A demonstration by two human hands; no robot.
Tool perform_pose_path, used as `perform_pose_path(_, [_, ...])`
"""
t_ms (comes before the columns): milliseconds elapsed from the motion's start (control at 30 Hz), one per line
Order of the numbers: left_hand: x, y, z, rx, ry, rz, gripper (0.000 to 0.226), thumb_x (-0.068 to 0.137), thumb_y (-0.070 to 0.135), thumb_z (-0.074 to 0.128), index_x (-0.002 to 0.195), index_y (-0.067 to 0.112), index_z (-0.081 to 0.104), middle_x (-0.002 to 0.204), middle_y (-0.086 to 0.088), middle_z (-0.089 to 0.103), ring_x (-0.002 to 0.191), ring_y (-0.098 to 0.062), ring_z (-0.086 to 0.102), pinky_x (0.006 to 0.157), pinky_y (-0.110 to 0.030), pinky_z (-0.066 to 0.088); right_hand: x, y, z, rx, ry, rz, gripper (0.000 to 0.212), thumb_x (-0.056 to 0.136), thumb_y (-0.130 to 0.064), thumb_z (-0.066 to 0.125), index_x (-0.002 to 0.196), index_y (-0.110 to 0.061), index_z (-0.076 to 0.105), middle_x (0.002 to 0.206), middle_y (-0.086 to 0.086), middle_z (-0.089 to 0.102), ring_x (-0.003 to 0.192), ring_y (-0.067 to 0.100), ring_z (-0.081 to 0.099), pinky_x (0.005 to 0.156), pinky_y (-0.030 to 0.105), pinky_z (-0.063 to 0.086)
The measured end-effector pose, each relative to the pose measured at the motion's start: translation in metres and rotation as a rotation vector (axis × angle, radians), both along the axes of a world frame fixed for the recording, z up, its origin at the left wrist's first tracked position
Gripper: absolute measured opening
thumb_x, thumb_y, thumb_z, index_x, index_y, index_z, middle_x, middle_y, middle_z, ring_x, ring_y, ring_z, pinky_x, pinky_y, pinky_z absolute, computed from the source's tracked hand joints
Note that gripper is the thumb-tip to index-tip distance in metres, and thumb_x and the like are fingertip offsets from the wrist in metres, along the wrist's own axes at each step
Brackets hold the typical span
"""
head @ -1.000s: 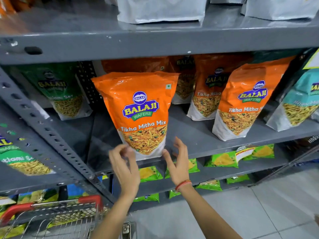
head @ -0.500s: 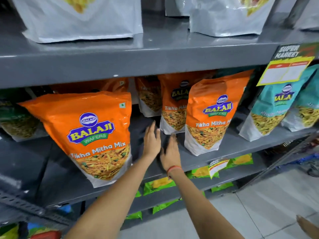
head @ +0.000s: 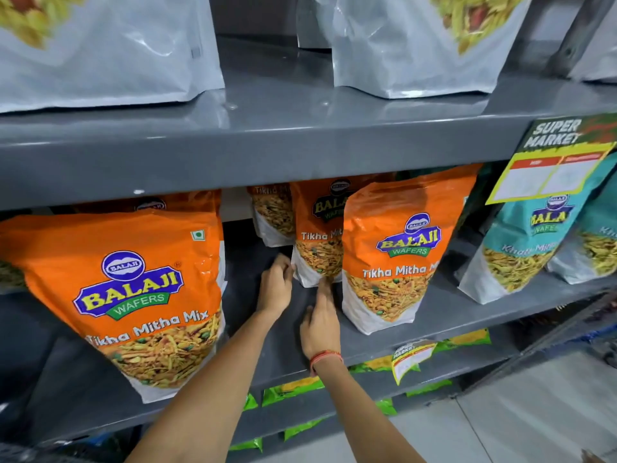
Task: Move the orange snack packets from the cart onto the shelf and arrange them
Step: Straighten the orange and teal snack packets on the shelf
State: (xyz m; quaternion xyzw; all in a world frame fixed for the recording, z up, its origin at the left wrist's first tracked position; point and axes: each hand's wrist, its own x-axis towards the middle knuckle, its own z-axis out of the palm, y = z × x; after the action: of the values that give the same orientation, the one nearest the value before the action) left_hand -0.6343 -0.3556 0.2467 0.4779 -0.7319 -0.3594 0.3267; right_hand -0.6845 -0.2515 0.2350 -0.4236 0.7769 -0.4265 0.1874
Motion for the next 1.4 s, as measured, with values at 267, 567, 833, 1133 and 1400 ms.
perform_pose_path(267, [0.019, 0.007, 0.002, 0.055, 0.028, 0.225, 0.013, 0.091, 0.005, 0.045, 0.096, -0.005, 0.052, 0.099, -0.025, 0.065, 0.094, -0.040, 0.059, 0.066, -0.030, 0.033, 0.017, 0.009, 0.000, 0.015, 0.128, 0.151, 0.061, 0.090, -0.002, 0.036, 0.147, -0.009, 0.017, 0.157, 0.009, 0.019, 0.145, 0.021, 0.020, 0.118, 0.028, 0.018])
perform_pose_path(567, [0.031, 0.036, 0.010, 0.020, 0.180, 0.266, 0.017, 0.089, 0.007, 0.052, 0.105, 0.002, 0.056, 0.105, -0.012, 0.064, 0.097, -0.023, 0.060, 0.080, -0.024, 0.042, 0.013, 0.036, 0.008, -0.126, 0.082, 0.176, 0.048, 0.094, -0.014, 0.043, 0.141, -0.011, 0.033, 0.149, 0.006, 0.035, 0.140, 0.016, 0.028, 0.114, 0.017, 0.018])
perform_pose_path(833, [-0.008, 0.113, 0.015, 0.139, 0.376, -0.008, 0.014, 0.085, 0.051, 0.045, 0.096, 0.044, 0.053, 0.105, 0.016, 0.062, 0.101, -0.006, 0.060, 0.087, -0.034, 0.051, -0.055, 0.109, 0.027, -0.498, 0.104, -0.300, 0.059, 0.085, -0.046, 0.051, 0.131, -0.010, 0.042, 0.135, 0.008, 0.038, 0.128, 0.013, 0.033, 0.108, 0.011, 0.022])
perform_pose_path(1133, [-0.042, 0.126, 0.022, 0.435, 0.458, -0.288, 0.087, 0.065, 0.072, 0.058, 0.135, 0.027, 0.036, 0.138, 0.007, 0.049, 0.126, -0.006, 0.046, 0.106, -0.031, 0.037, -0.123, 0.094, 0.036, -0.358, -0.349, -0.018, 0.078, 0.074, -0.054, 0.059, 0.140, -0.025, 0.030, 0.134, -0.010, 0.048, 0.121, -0.009, 0.046, 0.100, 0.011, 0.039])
perform_pose_path(1400, [0.005, 0.121, 0.004, 0.343, 0.376, -0.162, 0.065, 0.068, 0.045, 0.073, 0.124, 0.030, 0.045, 0.125, 0.010, 0.059, 0.116, -0.004, 0.055, 0.095, -0.029, 0.046, -0.085, 0.089, 0.023, -0.353, -0.340, 0.084, 0.075, 0.078, -0.057, 0.058, 0.141, -0.032, 0.026, 0.140, -0.004, 0.044, 0.131, 0.010, 0.042, 0.109, 0.039, 0.038])
